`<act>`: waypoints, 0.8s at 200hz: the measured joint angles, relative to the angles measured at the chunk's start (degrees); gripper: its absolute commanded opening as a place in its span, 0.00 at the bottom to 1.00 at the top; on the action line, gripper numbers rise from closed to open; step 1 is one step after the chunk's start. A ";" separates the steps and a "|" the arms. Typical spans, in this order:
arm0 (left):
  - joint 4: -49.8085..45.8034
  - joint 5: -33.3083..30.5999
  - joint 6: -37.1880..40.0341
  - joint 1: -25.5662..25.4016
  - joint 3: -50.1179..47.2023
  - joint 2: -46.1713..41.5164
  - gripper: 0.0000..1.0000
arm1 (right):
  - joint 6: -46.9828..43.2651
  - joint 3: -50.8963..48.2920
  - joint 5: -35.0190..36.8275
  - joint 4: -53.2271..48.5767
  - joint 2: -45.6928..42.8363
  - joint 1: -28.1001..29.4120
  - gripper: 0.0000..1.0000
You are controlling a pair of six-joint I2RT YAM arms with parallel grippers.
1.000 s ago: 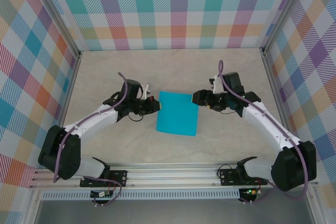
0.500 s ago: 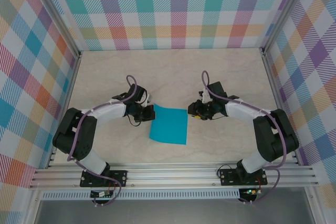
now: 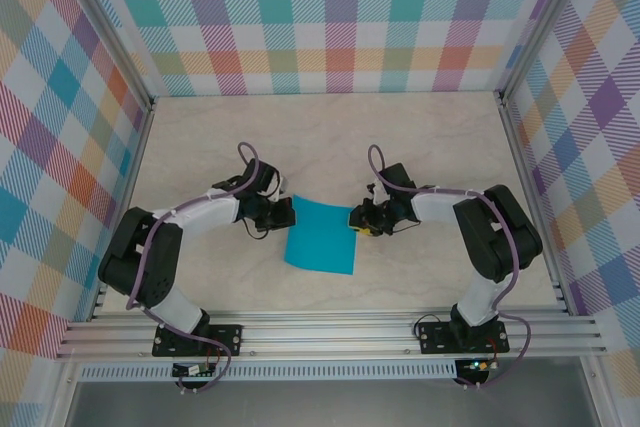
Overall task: Fold a paper plane with a square sheet of paper (fold left side to right side)
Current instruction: Hold the square sheet of paper at the center of the table.
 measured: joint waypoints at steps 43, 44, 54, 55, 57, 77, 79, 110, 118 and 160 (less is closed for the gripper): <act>0.07 -1.36 -2.58 0.00 -2.08 -2.93 0.00 | 0.00 0.42 -0.85 1.46 0.00 0.07 0.28; 0.07 -1.36 -2.58 0.00 -2.10 -2.95 0.00 | 0.00 0.44 -0.85 1.49 0.00 0.07 0.28; 0.04 -1.36 -2.97 0.00 -2.25 -3.13 0.00 | 0.02 0.50 -1.09 1.68 0.00 0.17 0.28; 0.04 -1.36 -2.97 0.00 -2.25 -3.13 0.00 | 0.02 0.50 -1.09 1.68 0.00 0.17 0.28; 0.04 -1.33 -2.99 0.00 -2.25 -3.13 0.00 | 0.02 0.55 -1.14 1.68 0.00 0.22 0.28; 0.07 -1.31 -3.23 0.00 -2.27 -3.13 0.00 | 0.02 1.25 -1.73 1.99 0.63 0.50 0.27; 0.07 -1.29 -3.26 0.00 -2.27 -3.13 0.00 | 0.02 1.33 -1.73 2.03 0.76 0.55 0.27; 0.22 -0.76 -3.39 0.02 -2.27 -3.13 0.10 | 0.00 2.49 -1.86 1.88 3.23 0.92 0.26; 0.46 -0.24 -3.41 0.04 -2.27 -3.13 0.15 | 0.00 2.64 -1.95 1.60 3.65 0.94 0.26; 5.27 5.27 -5.38 -0.04 -2.43 -3.13 0.42 | -0.07 3.37 -1.40 0.59 3.98 1.07 0.26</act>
